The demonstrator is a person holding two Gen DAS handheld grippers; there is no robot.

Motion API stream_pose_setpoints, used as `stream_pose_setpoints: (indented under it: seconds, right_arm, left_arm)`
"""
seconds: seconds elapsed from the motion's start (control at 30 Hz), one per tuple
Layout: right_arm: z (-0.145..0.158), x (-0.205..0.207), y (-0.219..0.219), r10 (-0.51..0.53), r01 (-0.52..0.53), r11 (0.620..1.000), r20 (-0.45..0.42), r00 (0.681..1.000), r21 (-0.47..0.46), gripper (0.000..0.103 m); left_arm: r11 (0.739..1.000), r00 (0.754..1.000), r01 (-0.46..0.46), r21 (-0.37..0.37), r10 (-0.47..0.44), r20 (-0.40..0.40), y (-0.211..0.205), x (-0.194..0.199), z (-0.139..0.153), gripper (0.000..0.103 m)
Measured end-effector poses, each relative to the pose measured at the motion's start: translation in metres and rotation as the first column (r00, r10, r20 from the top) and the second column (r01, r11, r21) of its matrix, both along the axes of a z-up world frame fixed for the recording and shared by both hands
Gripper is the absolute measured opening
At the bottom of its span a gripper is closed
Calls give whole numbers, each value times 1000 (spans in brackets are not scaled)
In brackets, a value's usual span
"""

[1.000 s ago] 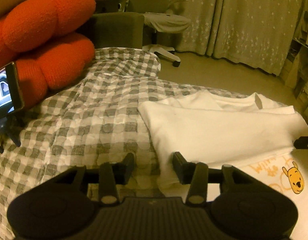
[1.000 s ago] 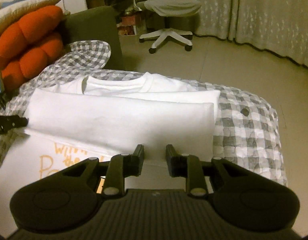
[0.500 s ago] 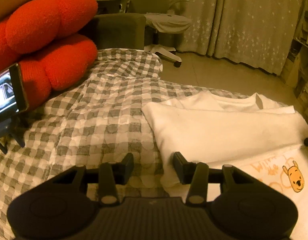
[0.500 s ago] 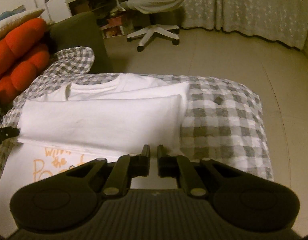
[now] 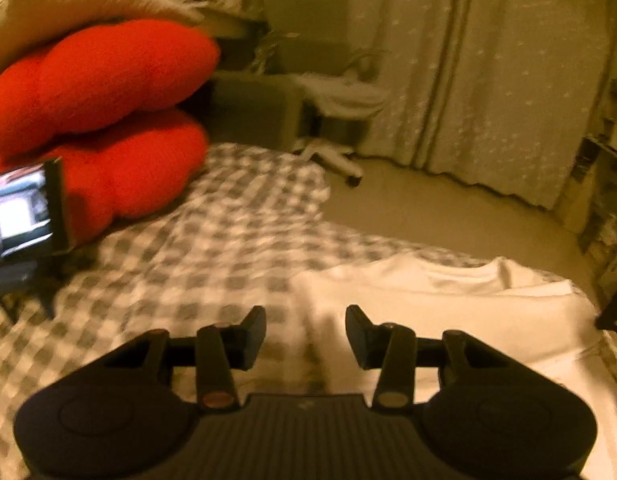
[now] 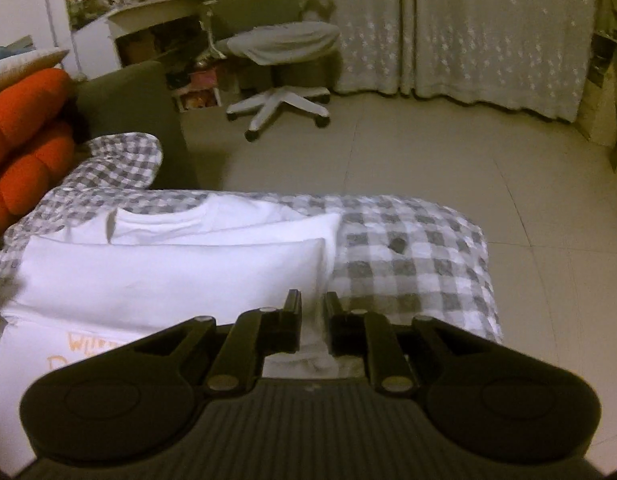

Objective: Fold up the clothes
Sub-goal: 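Lower the left gripper to the shirt's collar edge and close it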

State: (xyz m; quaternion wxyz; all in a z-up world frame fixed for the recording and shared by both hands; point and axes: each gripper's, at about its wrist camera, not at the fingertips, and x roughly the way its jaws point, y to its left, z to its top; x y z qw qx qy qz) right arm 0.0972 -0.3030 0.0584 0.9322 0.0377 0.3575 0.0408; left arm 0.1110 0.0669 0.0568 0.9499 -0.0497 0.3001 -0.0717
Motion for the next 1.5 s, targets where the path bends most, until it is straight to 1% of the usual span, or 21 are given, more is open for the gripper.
stream_pose_setpoints:
  seconds: [0.03,0.1,0.17,0.2,0.27,0.33,0.4,0.5,0.6,0.73,0.8,0.87,0.9,0.93,1.0,1.1,1.17,1.27,1.37,1.43,1.5]
  right_arm:
    - [1,-1,3,12,-12,1000,15,1000,-11,16]
    - [4,-3,11,31,-30,999,54,998,-37,16]
    - [4,-1,15,49,-46,998,69,996,-46,16]
    - [4,1,17,58,-55,997,76,995,-50,16]
    - [-4,7,20,54,-52,995,28,998,-81,15]
    - [-14,13,22,46,-48,992,-25,999,-115,13]
    - [-19,17,17,17,-25,990,-63,998,-138,15]
    - [-18,17,5,-3,-5,994,-81,997,-109,25]
    - [-17,16,-4,-12,4,996,-90,996,-89,30]
    - [-8,11,-11,-40,34,997,-77,996,-75,30]
    - [-1,5,-11,-59,55,994,-37,998,-96,30]
    - [7,-1,-9,-52,55,992,32,998,-110,30]
    - [11,-3,-6,-37,44,993,71,997,-107,27]
    - [13,-4,0,-22,34,993,105,994,-116,18]
    - [15,-4,14,14,6,990,144,990,-138,14]
    - [9,1,35,77,-52,984,146,986,-171,13]
    - [-7,12,37,72,-51,980,104,992,-194,13]
    - [-31,30,39,54,-45,973,33,998,-227,11]
    - [-38,31,38,78,-59,970,72,994,-236,11]
    - [-35,34,32,48,-29,976,85,995,-216,11]
    - [-38,38,25,-1,21,971,80,997,-239,13]
  left_arm:
    - [1000,1000,19,-12,-19,9,-3,1,-1,36]
    - [998,998,49,-32,-48,26,-10,3,-3,27]
    - [997,997,72,-37,-70,43,-15,6,-5,25]
    - [997,996,81,-21,-80,44,-19,7,-8,23]
    - [995,995,94,19,-95,30,-24,10,-15,20]
    - [994,996,91,59,-91,-8,-25,16,-27,17]
    - [993,996,78,85,-74,-44,-21,21,-36,9]
    - [997,996,67,38,-64,-57,-12,24,-36,6]
    - [999,997,52,-5,-52,-62,-5,25,-31,6]
    - [1000,999,23,13,-22,-48,-3,25,-27,6]
    - [1000,999,8,13,-7,-33,-2,25,-24,6]
    - [1000,1000,5,-7,-5,14,-2,23,-21,6]
    - [1000,999,14,-3,-13,35,-5,23,-19,6]
    - [1000,998,23,4,-23,53,-9,24,-18,6]
    - [999,997,43,23,-44,70,-17,26,-17,6]
    - [995,997,67,70,-70,41,-25,33,-24,6]
    - [993,998,67,97,-68,11,-26,38,-32,6]
    - [993,998,68,97,-68,-8,-24,43,-38,6]
    - [994,998,65,83,-64,-15,-21,44,-37,6]
    - [996,998,61,68,-60,-20,-18,46,-37,4]
    - [997,998,57,54,-55,-26,-16,47,-39,3]
